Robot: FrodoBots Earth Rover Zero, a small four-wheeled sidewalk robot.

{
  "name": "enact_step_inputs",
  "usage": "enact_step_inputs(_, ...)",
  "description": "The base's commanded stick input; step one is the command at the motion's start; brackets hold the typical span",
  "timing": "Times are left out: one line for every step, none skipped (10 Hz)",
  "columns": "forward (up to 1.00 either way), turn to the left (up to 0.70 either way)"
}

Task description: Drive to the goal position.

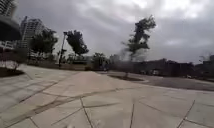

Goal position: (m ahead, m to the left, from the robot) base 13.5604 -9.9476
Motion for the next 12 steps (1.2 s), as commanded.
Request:
enact_step_inputs(0.7,0.0)
enact_step_inputs(0.7,0.0)
enact_step_inputs(0.7,0.0)
enact_step_inputs(0.7,0.0)
enact_step_inputs(0.7,0.0)
enact_step_inputs(0.7,0.0)
enact_step_inputs(0.7,0.0)
enact_step_inputs(0.7,0.0)
enact_step_inputs(0.7,0.0)
enact_step_inputs(0.7,0.0)
enact_step_inputs(0.7,0.0)
enact_step_inputs(0.7,0.0)
